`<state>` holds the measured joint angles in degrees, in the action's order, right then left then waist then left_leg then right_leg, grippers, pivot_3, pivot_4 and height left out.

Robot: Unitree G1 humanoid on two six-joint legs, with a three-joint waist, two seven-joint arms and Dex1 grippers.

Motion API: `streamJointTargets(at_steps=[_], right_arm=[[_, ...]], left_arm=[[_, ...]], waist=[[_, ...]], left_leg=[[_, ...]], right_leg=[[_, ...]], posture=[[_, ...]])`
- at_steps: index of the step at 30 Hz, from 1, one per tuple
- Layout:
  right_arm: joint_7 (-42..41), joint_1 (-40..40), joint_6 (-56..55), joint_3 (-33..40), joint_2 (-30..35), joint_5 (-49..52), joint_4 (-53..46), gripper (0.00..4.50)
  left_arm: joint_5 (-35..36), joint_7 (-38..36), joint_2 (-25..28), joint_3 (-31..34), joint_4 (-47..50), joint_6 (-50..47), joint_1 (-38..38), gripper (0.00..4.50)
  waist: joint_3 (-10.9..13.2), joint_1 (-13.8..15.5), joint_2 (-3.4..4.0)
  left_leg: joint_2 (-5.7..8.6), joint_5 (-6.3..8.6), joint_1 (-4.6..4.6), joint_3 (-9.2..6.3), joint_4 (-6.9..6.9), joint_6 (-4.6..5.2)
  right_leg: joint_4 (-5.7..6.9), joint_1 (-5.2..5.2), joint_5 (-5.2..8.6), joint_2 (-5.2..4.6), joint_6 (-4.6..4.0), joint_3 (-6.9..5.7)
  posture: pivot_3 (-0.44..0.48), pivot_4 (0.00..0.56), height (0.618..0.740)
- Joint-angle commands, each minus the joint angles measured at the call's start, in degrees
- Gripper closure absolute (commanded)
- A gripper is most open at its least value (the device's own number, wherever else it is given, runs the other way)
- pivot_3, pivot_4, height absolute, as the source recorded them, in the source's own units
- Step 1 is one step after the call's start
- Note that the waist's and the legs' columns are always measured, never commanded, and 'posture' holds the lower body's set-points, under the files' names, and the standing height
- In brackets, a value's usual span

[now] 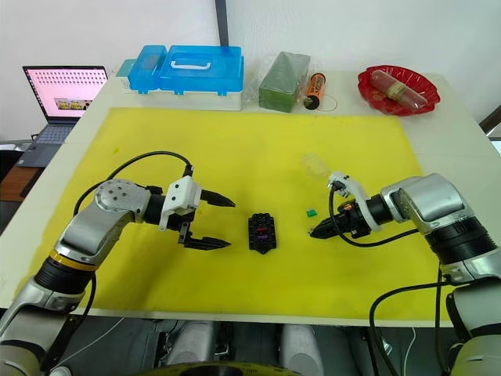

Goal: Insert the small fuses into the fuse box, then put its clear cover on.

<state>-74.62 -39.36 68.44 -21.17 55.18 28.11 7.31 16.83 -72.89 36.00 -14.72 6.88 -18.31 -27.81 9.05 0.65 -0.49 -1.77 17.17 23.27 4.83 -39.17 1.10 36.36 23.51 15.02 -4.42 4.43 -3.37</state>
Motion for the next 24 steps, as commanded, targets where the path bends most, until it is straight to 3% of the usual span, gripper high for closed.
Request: streamJointTargets(at_steps=[1,5,7,18,24], right_arm=[[-0.5,-1.4,0.0,-0.1,-0.1,-0.7,0.6,3.22],[-0.8,-1.6,-0.2,-0.4,-0.2,-1.0,1.0,3.71],[-0.8,-1.8,-0.1,-0.5,-0.6,-1.1,1.2,4.45],[-0.6,-1.9,1.2,-0.2,-0.9,-0.8,0.4,4.48],[0.3,-0.9,7.3,4.0,0.2,3.4,-2.7,4.48]], left_arm=[[0.3,0.3,-0.1,0.6,1.2,0.9,-0.4,0.00],[0.3,0.6,-0.2,0.6,1.2,0.9,-0.4,0.00],[0.3,0.7,-0.2,0.5,1.3,0.9,-0.4,0.00],[0.3,1.0,-0.5,0.5,1.2,1.0,-0.4,0.00],[0.3,1.1,-0.6,0.6,1.3,1.1,-0.2,0.00]], waist=[[0.0,0.0,0.00],[0.0,0.0,0.00],[0.0,0.0,0.00],[0.0,0.0,0.00],[0.0,0.0,0.00]], left_leg=[[0.00,0.00,0.00,0.00,0.00,0.00],[0.00,0.00,0.00,0.00,0.00,0.00],[0.00,0.00,0.00,0.00,0.00,0.00],[-0.01,0.00,-0.01,0.00,0.00,0.00],[-0.01,0.00,-0.01,0.00,0.00,0.00]], right_leg=[[0.00,0.00,0.00,0.00,0.00,0.00],[0.00,0.00,0.00,0.00,0.00,0.00],[0.00,0.00,0.00,0.00,0.01,0.00],[0.02,0.00,-0.01,0.02,0.02,0.00],[0.03,0.00,-0.01,0.00,0.02,0.00]], posture=[[0.000,0.150,0.740],[0.000,0.150,0.740],[0.000,0.150,0.740],[0.000,0.150,0.740],[0.000,0.150,0.740]])
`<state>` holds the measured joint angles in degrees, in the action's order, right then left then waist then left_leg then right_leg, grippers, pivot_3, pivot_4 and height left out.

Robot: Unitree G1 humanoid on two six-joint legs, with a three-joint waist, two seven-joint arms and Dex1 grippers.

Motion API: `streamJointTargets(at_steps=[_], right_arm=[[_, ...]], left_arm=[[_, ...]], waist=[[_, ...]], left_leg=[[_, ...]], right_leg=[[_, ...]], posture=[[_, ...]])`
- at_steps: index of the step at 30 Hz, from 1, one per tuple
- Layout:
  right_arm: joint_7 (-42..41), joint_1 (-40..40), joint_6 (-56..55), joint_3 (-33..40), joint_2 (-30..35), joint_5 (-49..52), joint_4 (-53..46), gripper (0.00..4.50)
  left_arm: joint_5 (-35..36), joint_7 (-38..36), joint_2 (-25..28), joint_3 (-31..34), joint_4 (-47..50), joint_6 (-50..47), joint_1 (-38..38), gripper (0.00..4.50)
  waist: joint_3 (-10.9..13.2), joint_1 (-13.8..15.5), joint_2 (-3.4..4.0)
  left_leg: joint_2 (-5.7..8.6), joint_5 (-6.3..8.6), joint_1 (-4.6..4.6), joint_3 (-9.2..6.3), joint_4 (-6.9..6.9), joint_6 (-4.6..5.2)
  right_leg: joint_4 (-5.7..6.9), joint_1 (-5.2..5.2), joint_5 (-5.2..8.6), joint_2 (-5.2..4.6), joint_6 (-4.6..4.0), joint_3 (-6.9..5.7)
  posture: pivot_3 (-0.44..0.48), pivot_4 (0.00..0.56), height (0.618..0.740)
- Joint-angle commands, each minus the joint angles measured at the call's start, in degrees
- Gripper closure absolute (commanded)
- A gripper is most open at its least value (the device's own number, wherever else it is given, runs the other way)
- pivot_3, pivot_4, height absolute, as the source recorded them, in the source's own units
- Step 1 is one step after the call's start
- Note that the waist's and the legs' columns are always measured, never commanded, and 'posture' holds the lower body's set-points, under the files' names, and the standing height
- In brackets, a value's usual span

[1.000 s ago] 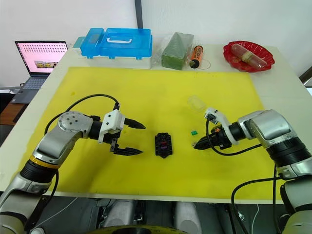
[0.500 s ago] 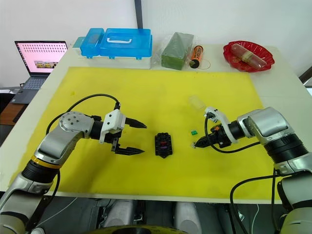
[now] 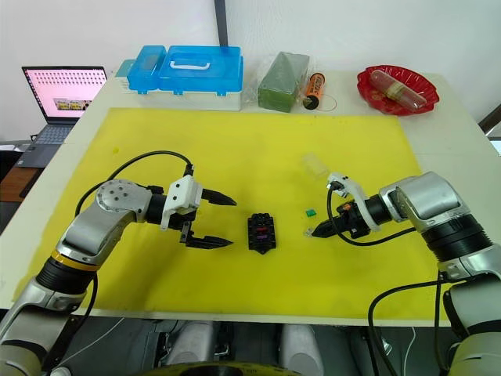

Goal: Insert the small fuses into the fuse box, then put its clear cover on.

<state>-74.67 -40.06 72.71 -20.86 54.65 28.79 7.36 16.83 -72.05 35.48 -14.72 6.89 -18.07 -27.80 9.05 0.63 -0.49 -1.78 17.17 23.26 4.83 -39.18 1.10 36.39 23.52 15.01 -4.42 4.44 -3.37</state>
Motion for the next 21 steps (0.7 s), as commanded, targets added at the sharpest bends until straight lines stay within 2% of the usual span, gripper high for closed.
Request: streamJointTargets(at_steps=[1,4,10,16,21], right_arm=[[0.7,0.1,4.4,4.4,1.0,3.5,-3.4,4.48],[2.8,1.6,8.8,6.7,1.3,5.6,-5.6,4.48],[8.2,8.2,18.8,17.1,1.3,12.2,-13.9,4.48],[15.3,16.7,19.8,23.1,0.7,18.2,-19.8,4.48],[20.0,20.1,18.3,27.9,-0.7,19.4,-23.6,4.48]], left_arm=[[0.3,0.3,-0.1,0.6,1.4,0.9,-0.2,0.00],[0.3,0.4,-0.2,0.5,1.5,1.0,0.0,0.00],[0.2,0.5,-0.4,0.4,1.3,1.4,0.2,0.00],[0.1,0.5,-1.0,0.2,0.8,1.7,-0.2,0.00],[0.0,0.3,-1.0,0.1,0.7,2.0,-0.2,0.00]], waist=[[0.0,0.0,0.00],[0.0,0.0,0.00],[0.0,0.1,0.00],[0.0,0.1,0.00],[0.0,0.1,0.01]], left_leg=[[0.00,0.00,0.00,0.00,0.00,0.00],[0.00,0.00,0.00,-0.01,0.00,0.00],[0.02,0.00,0.02,-0.04,0.00,0.00],[0.01,0.00,0.00,-0.07,0.00,0.00],[0.01,0.00,-0.01,-0.06,0.00,0.00]], right_leg=[[0.00,0.00,0.00,0.00,0.00,0.00],[0.00,0.00,0.00,-0.07,0.00,0.00],[-0.01,-0.02,0.00,-0.16,0.00,-0.01],[0.00,-0.05,0.00,-0.16,0.00,-0.02],[0.00,-0.05,0.00,-0.12,0.00,-0.01]], posture=[[0.000,0.150,0.740],[0.000,0.150,0.740],[0.000,0.150,0.740],[0.000,0.150,0.740],[0.000,0.150,0.740]])
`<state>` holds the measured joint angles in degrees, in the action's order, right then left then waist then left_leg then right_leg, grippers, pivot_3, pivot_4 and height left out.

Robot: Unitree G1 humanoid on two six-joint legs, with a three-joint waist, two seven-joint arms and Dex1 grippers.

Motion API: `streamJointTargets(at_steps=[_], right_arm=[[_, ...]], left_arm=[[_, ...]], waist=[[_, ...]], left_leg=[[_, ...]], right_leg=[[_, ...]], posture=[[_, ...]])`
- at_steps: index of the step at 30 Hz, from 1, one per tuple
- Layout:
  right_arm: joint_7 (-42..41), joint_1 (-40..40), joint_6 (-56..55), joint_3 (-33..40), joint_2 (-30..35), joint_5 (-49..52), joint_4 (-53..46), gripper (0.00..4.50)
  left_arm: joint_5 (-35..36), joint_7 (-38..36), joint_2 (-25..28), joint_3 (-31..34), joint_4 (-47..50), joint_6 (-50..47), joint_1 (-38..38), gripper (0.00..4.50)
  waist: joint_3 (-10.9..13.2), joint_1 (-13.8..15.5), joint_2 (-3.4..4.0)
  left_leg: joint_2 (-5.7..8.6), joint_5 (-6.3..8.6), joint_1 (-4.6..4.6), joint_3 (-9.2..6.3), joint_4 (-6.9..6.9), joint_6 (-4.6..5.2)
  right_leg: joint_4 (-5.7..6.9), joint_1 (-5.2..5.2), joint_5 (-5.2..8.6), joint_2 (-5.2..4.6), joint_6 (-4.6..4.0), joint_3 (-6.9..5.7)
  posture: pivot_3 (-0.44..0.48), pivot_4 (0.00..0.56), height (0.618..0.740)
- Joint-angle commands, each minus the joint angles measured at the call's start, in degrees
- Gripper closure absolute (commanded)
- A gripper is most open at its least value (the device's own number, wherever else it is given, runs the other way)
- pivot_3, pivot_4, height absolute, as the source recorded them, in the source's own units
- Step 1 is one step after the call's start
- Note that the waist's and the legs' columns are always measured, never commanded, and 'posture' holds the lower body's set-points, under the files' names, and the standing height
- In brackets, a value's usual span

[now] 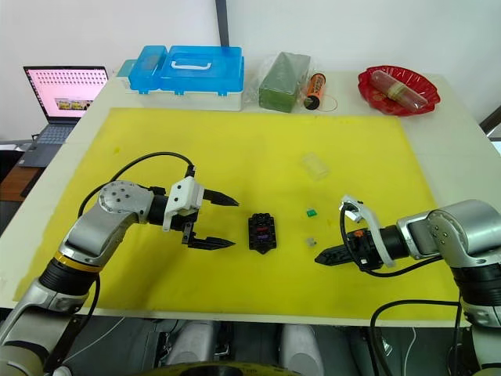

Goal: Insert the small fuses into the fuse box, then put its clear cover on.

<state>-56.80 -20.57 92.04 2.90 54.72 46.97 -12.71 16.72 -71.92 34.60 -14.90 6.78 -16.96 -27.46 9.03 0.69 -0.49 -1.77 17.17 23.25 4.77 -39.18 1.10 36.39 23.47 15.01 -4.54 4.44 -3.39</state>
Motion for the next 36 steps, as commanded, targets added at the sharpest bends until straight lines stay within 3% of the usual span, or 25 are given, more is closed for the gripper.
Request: streamJointTargets(at_steps=[1,6,7,10,13,15,19,25,36], right_arm=[[2.9,1.7,-4.7,5.1,-0.7,0.0,-5.6,4.48],[4.4,5.4,-22.4,8.5,-1.3,-4.9,-11.4,4.48],[3.6,5.6,-24.9,8.2,-0.7,-5.6,-11.2,4.31],[1.8,5.9,-29.8,5.3,1.5,-8.1,-9.3,3.65],[2.6,7.0,-33.2,3.2,2.0,-10.8,-9.2,2.61],[3.9,7.5,-29.8,4.7,1.0,-8.4,-9.6,1.95],[4.8,11.0,-28.6,7.9,-0.3,-5.6,-11.3,1.95],[1.8,13.0,-31.3,6.1,1.4,-5.9,-9.3,1.95],[-11.4,-9.7,-20.8,-14.3,5.1,-7.6,8.1,1.95]], left_arm=[[0.1,0.1,-0.1,0.3,0.9,0.8,-0.5,0.00],[0.2,-0.2,0.4,0.5,1.0,0.8,-0.4,0.00],[0.2,-0.2,0.4,0.5,0.8,0.9,-0.5,0.00],[0.0,-0.4,0.4,0.5,0.4,1.0,-0.9,0.00],[-0.1,-0.2,0.3,0.6,0.4,1.0,-1.0,0.00],[0.0,0.0,0.4,0.7,0.5,0.9,-1.0,0.00],[0.1,0.4,0.7,1.0,1.2,0.6,-0.3,0.00],[0.2,0.1,0.4,0.5,0.8,0.5,-0.7,0.00],[-0.2,-0.4,-0.4,0.1,0.0,0.9,-1.8,0.00]], waist=[[0.0,0.0,0.01],[0.0,0.0,0.00],[0.0,0.1,0.00],[0.0,0.1,0.00],[0.0,0.0,-0.01],[0.0,0.0,-0.01],[0.0,0.1,-0.01],[0.0,0.1,-0.01],[0.0,0.0,0.00]], left_leg=[[0.00,0.00,0.00,0.00,0.00,0.00],[0.00,0.00,0.00,0.00,0.00,0.00],[0.01,0.00,-0.01,0.00,0.00,0.00],[0.02,0.00,0.00,0.00,0.00,0.00],[0.01,0.00,-0.01,0.00,0.00,0.00],[0.01,0.00,-0.01,-0.01,0.00,0.00],[0.01,0.00,-0.01,-0.01,0.00,0.00],[0.01,0.00,-0.04,0.00,0.00,0.00],[-0.03,0.00,-0.07,0.00,0.00,0.00]], right_leg=[[0.00,0.00,0.00,0.01,0.00,0.00],[0.00,-0.02,0.00,0.13,0.01,0.00],[0.00,-0.02,0.00,0.13,0.02,0.00],[-0.01,-0.02,-0.02,0.16,0.05,0.01],[-0.01,-0.03,-0.02,0.18,0.06,0.01],[-0.01,-0.03,-0.02,0.19,0.06,0.01],[-0.01,-0.03,-0.02,0.18,0.06,0.01],[-0.02,-0.05,-0.02,0.18,0.06,0.02],[-0.02,-0.04,-0.02,0.25,0.05,0.06]], posture=[[0.000,0.150,0.740],[0.000,0.150,0.740],[0.000,0.150,0.740],[0.000,0.150,0.740],[0.000,0.150,0.740],[0.000,0.150,0.740],[0.000,0.150,0.740],[0.000,0.150,0.740],[0.000,0.150,0.740]])
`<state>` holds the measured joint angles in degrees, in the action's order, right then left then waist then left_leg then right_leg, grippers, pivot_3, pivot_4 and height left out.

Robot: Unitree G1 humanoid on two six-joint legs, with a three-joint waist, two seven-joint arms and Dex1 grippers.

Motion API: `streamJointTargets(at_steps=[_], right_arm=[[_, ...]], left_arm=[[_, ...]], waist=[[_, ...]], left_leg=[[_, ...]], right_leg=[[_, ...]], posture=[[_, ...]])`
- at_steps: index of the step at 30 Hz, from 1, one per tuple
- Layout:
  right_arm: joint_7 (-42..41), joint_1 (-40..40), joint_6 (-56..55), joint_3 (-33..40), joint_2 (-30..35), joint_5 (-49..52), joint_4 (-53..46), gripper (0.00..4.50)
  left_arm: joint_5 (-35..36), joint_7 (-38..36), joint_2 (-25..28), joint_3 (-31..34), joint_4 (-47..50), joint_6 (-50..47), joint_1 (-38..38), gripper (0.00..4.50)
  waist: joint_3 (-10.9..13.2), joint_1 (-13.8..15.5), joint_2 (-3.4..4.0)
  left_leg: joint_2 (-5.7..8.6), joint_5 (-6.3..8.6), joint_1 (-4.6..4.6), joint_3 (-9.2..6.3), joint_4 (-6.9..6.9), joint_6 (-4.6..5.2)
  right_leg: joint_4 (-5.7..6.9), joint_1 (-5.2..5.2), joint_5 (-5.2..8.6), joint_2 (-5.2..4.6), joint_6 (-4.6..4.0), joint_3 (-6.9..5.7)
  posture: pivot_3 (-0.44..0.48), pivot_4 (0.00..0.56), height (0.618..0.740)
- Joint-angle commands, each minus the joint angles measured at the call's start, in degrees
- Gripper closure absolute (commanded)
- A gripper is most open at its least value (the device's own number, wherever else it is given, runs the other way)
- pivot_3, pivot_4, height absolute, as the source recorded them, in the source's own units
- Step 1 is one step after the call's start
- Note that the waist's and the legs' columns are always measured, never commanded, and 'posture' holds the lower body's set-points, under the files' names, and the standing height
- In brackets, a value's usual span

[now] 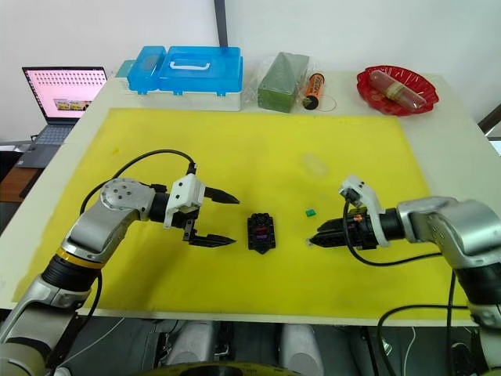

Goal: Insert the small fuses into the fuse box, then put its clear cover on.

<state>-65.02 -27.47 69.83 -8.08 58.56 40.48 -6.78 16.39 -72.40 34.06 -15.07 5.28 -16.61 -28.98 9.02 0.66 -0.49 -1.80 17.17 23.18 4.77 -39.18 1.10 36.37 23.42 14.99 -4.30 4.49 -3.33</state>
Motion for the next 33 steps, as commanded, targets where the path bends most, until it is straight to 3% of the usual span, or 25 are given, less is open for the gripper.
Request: streamJointTargets(at_steps=[1,15,33], right_arm=[[-4.0,-4.0,1.6,-4.8,1.3,-1.6,3.3,1.95],[-11.2,-10.7,1.0,-14.8,-0.3,-7.4,11.9,1.95],[-10.3,-10.0,8.7,-12.6,-4.7,-4.4,11.9,1.95]], left_arm=[[0.2,0.3,0.2,0.4,1.8,0.4,-0.1,0.00],[0.5,2.0,0.2,0.6,3.8,-0.6,1.2,0.00],[0.7,2.4,0.1,0.4,4.4,-0.9,1.4,0.00]], waist=[[0.0,0.2,0.00],[0.0,0.1,0.00],[0.0,0.0,0.01]], left_leg=[[0.01,0.00,0.02,-0.01,0.00,0.00],[0.07,0.00,0.04,0.02,-0.01,0.00],[0.03,0.00,0.03,0.01,-0.01,0.00]], right_leg=[[-0.01,0.01,0.00,-0.01,0.00,0.00],[-0.02,0.01,-0.01,-0.15,0.01,-0.02],[-0.01,0.01,-0.01,-0.18,0.01,-0.03]], posture=[[0.000,0.150,0.740],[0.000,0.150,0.740],[0.000,0.150,0.740]])
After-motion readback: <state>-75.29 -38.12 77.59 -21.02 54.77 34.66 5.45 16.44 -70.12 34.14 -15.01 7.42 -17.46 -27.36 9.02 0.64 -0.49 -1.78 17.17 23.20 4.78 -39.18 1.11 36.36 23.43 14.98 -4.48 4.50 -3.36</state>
